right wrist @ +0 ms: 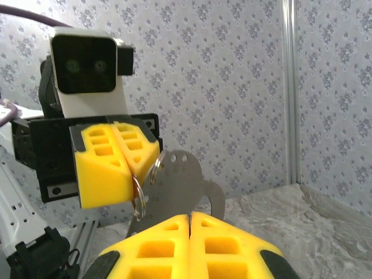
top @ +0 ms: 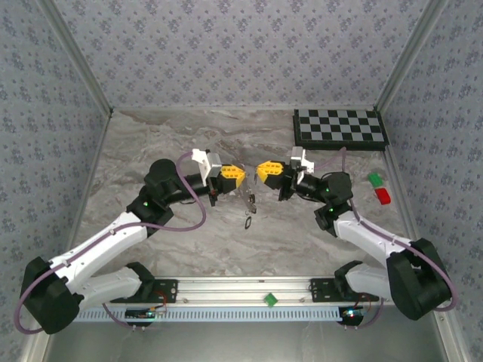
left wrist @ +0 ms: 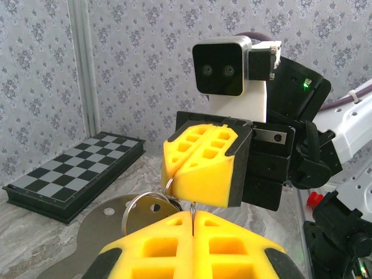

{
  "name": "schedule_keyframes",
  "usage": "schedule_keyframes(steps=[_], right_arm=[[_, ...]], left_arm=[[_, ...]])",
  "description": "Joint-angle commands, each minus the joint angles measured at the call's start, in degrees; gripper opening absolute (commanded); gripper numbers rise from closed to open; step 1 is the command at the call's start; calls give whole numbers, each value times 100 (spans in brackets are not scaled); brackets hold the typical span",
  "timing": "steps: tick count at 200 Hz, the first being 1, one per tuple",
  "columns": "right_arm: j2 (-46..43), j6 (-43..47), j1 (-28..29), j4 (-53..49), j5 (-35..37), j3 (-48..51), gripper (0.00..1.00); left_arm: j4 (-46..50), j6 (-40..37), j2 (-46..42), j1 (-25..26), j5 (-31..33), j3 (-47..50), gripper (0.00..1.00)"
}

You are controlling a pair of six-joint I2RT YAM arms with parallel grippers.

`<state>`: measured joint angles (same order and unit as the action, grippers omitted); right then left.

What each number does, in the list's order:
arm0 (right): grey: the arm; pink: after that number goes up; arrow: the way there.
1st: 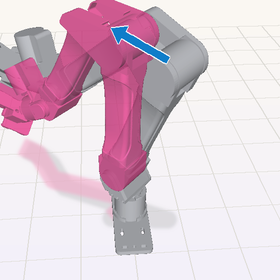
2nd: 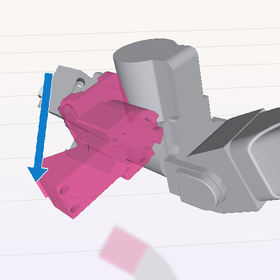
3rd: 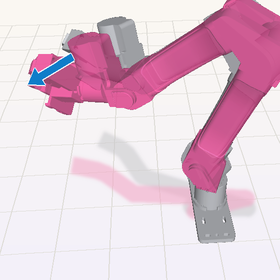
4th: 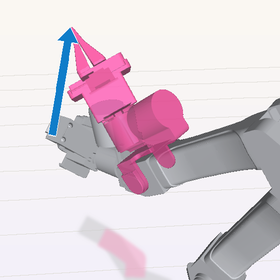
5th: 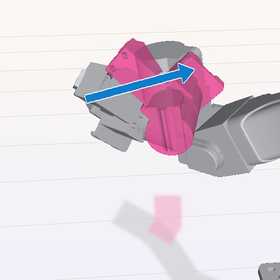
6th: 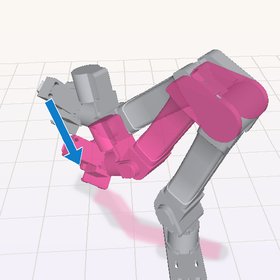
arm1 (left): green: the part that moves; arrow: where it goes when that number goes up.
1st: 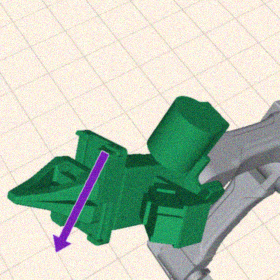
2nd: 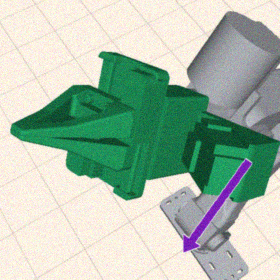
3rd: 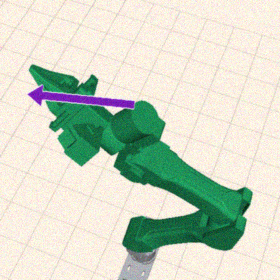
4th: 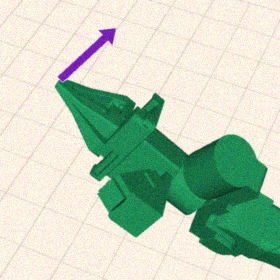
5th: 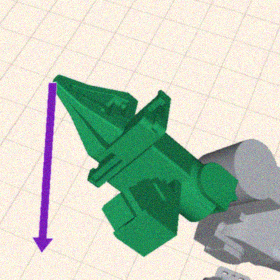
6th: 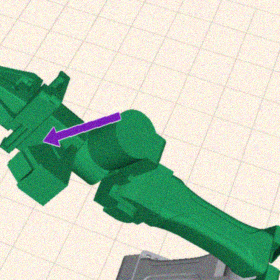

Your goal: Put the keys on the keyring

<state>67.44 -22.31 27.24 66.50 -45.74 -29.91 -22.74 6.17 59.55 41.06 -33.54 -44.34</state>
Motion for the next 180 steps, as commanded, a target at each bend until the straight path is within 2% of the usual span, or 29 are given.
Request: schedule_keyframes(steps=[1,180], right_arm=[[24,-356,-33,695,-130,-243,0],[168,-233,228,491,-390,-383,0]], left_arm=[[-336,143,-108,18,56,-188,0],[-376,147,-101,17,75,-159,0]])
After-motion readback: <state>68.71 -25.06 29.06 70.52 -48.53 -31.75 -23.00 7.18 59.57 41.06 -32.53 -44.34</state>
